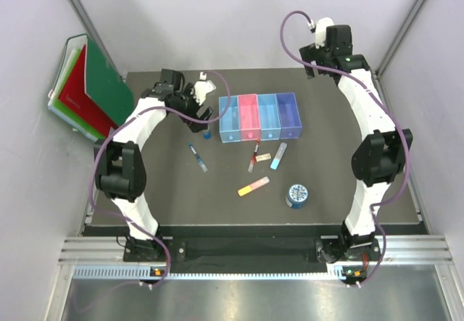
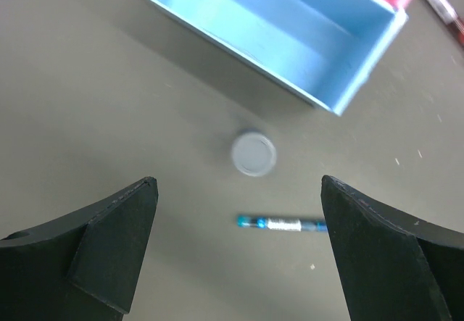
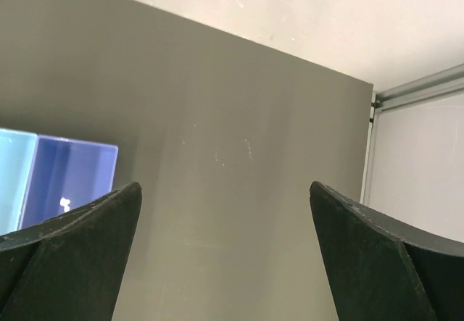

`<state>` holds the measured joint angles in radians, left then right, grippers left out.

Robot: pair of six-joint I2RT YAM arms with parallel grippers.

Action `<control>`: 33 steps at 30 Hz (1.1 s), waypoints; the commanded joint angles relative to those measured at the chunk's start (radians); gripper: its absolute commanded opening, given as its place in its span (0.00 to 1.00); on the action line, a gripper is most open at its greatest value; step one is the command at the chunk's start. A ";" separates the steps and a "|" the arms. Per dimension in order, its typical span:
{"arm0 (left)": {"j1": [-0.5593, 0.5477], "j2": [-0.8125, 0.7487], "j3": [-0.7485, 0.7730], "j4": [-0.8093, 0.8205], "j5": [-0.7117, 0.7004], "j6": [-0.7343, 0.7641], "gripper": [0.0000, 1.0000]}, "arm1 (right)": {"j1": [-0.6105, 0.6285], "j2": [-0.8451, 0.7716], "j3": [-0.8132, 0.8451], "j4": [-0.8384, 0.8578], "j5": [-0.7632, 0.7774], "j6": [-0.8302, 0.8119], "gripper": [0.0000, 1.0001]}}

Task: Sort the stationery into containers
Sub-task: Pick up the stationery from the center of the board.

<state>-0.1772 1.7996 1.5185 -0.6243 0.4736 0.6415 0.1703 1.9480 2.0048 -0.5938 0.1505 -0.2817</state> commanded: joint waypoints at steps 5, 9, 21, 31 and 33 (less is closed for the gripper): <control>-0.008 0.112 0.058 -0.213 0.074 0.179 0.94 | 0.008 -0.054 0.000 0.043 0.032 -0.043 1.00; -0.008 0.152 0.089 -0.230 0.060 0.204 0.91 | 0.006 -0.060 0.000 0.043 0.044 -0.047 1.00; -0.042 0.236 0.267 -0.334 -0.038 0.386 0.91 | 0.005 -0.073 -0.023 0.042 0.043 -0.028 1.00; -0.116 0.268 0.285 -0.439 -0.124 0.564 0.88 | -0.017 -0.066 0.002 0.042 0.037 -0.014 1.00; -0.119 0.274 0.289 -0.437 -0.133 0.573 0.88 | -0.022 -0.069 0.000 0.043 0.035 -0.008 1.00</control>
<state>-0.2848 2.0686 1.7771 -1.0088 0.3607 1.1324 0.1635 1.9434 1.9701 -0.5911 0.1825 -0.3103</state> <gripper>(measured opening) 0.883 0.995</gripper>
